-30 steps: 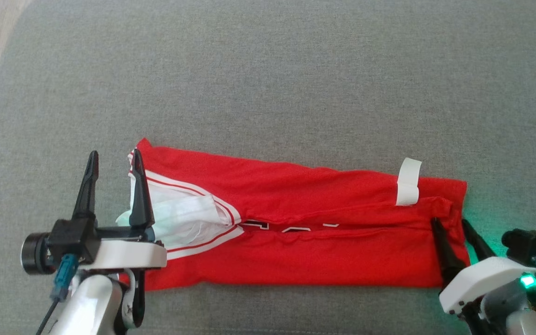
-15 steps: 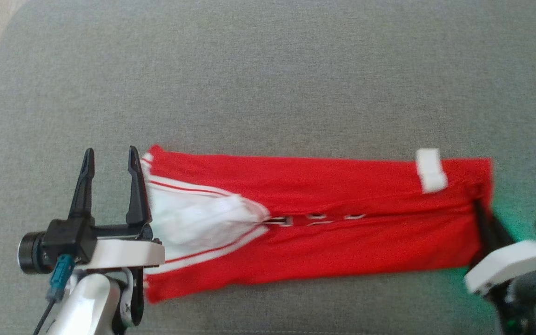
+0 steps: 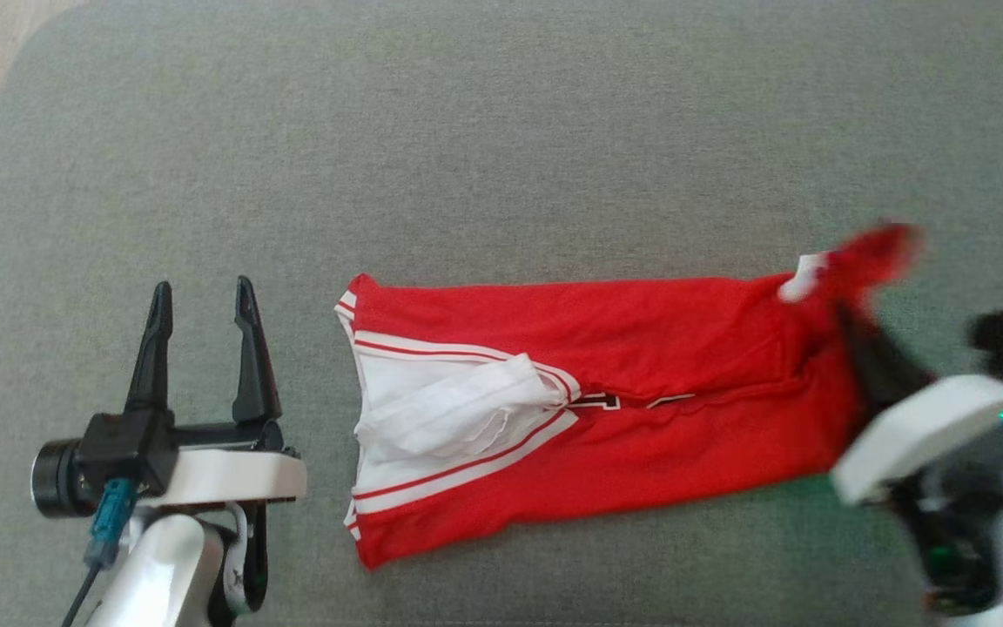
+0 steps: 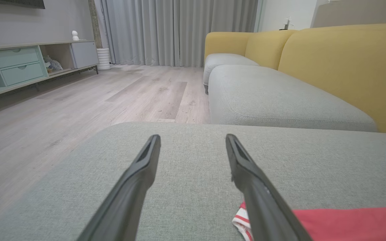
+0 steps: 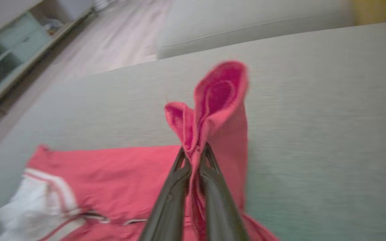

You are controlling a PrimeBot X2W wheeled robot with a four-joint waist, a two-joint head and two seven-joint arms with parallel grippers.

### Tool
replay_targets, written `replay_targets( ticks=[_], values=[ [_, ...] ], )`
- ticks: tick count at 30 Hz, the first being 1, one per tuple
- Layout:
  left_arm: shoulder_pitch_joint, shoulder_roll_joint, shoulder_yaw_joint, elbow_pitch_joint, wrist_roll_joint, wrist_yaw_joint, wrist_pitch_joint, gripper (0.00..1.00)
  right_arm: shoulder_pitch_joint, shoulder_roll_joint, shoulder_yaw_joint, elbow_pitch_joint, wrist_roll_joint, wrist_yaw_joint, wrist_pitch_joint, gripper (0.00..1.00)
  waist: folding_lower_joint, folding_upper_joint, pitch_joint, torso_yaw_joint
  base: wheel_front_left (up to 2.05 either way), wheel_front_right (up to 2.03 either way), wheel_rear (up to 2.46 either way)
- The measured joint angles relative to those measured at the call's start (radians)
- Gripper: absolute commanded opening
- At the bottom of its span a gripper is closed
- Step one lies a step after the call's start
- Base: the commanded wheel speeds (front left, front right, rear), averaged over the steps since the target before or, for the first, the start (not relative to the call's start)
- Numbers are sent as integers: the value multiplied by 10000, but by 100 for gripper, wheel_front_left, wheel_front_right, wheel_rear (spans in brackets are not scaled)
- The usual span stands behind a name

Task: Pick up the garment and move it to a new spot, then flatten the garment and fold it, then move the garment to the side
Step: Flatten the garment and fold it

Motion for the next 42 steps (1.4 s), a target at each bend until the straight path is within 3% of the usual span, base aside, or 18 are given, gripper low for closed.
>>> replay_targets(
  ticks=[6, 11, 15, 24, 25, 26, 27, 35, 38, 42],
  values=[
    [-6, -2, -44, 33, -63, -4, 13, 100, -6, 207, 2759, -403, 1810, 0, 786, 0, 0, 0, -36, -44, 0, 0, 0],
    [-41, -29, -174, 136, -63, -35, 27, 100, -466, 203, 5055, 675, 4445, 0, -188, 0, 0, 0, -10, 199, 0, 0, 0],
    [-109, -100, -272, 316, -63, -98, 13, 100, -1327, 194, 6261, 1496, 5223, 0, -1080, 0, 0, 0, 51, 414, 0, 0, 0],
    [-312, -291, -395, 512, -63, -178, -77, 100, -2560, 136, 8100, 3321, 5624, 0, -2240, 0, 0, 0, 219, 734, 0, 0, 0],
    [-314, -295, -395, 546, -63, -178, -79, 100, -2678, 121, 8238, 3453, 5737, 0, -2462, 19, 0, 0, 237, 760, 0, 0, 0],
    [-317, -301, -395, 571, -63, -180, -86, 100, -2802, 119, 8349, 3607, 5795, 0, -2644, 76, 0, 0, 253, 779, 0, 0, 0],
    [-322, -307, -395, 598, -63, -182, -88, 100, -2934, 107, 8466, 3753, 5804, 0, -2861, 100, 0, 0, 266, 796, 0, 0, 0],
    [-410, -349, -393, 698, -63, -194, -176, 100, -3753, 90, 8951, 3891, 6138, 0, -4976, 100, 0, 0, 298, 780, 0, 0, 0],
    [-410, -349, -385, 709, -63, -222, -178, 100, -4072, 75, 8502, 3894, 5338, 0, -5745, 100, 0, 0, 277, 712, 0, 0, 0],
    [-404, -341, -360, 717, -63, -222, -211, 100, -4295, -366, 7068, 3889, 3559, 0, -6495, 100, 0, 0, 220, 601, 0, 0, 0]
  ],
)
